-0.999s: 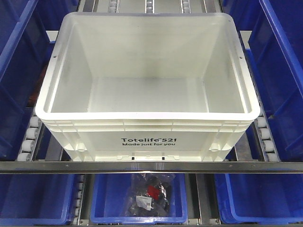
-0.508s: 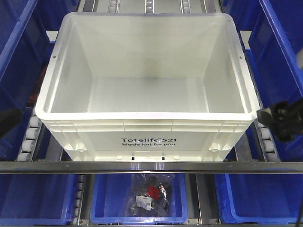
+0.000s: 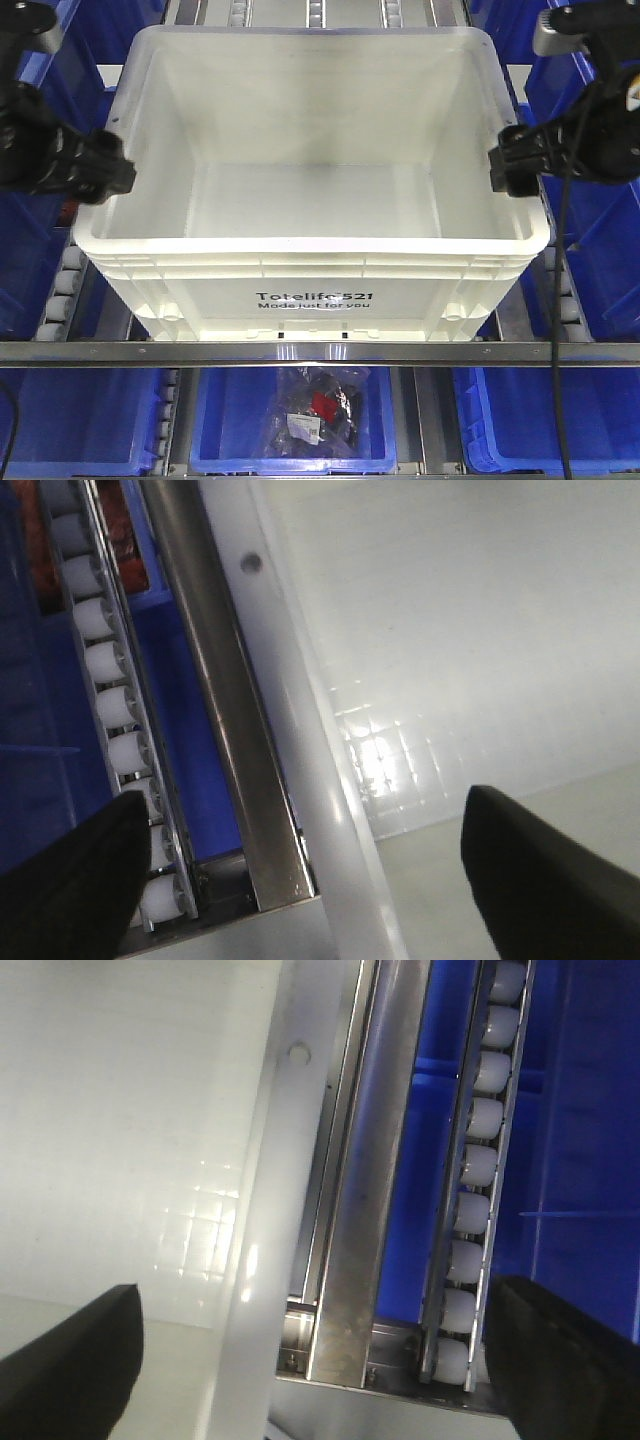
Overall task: Move bin from left to right shelf
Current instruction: 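Lower both grippers onto the white tote's side rims and close them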
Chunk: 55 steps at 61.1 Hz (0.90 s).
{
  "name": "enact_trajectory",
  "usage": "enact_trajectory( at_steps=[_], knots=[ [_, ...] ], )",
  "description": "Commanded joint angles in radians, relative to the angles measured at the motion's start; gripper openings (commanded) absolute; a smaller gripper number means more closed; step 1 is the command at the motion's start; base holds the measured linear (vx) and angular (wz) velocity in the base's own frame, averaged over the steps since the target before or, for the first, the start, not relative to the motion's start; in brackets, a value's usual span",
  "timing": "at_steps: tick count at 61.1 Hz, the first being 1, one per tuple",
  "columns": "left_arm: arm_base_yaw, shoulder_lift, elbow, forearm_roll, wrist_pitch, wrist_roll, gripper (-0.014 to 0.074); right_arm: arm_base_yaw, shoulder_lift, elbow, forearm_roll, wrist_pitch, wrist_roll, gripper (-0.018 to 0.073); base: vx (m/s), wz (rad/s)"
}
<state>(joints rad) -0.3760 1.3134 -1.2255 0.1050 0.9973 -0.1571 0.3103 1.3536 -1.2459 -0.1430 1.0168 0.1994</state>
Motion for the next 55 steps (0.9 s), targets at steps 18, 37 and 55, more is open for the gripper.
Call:
enact_trajectory(
  at_steps=[18,37,55],
  knots=[
    [-0.008,0.163,-0.159,0.096,-0.019,-0.199,0.0591,-0.006,0.173,-0.182,-0.034,0.025,0.086,0.0625,0.00,0.00],
    [-0.008,0.187,-0.161,0.095,-0.004,-0.206,0.0563,-0.006,0.240,-0.214,-0.036,0.045,0.099,0.0559,0.00,0.00],
    [-0.008,0.187,-0.161,0.086,-0.004,-0.232,0.0440,-0.005,0.240,-0.214,-0.040,0.052,0.145,0.0440,0.00,0.00]
  ],
)
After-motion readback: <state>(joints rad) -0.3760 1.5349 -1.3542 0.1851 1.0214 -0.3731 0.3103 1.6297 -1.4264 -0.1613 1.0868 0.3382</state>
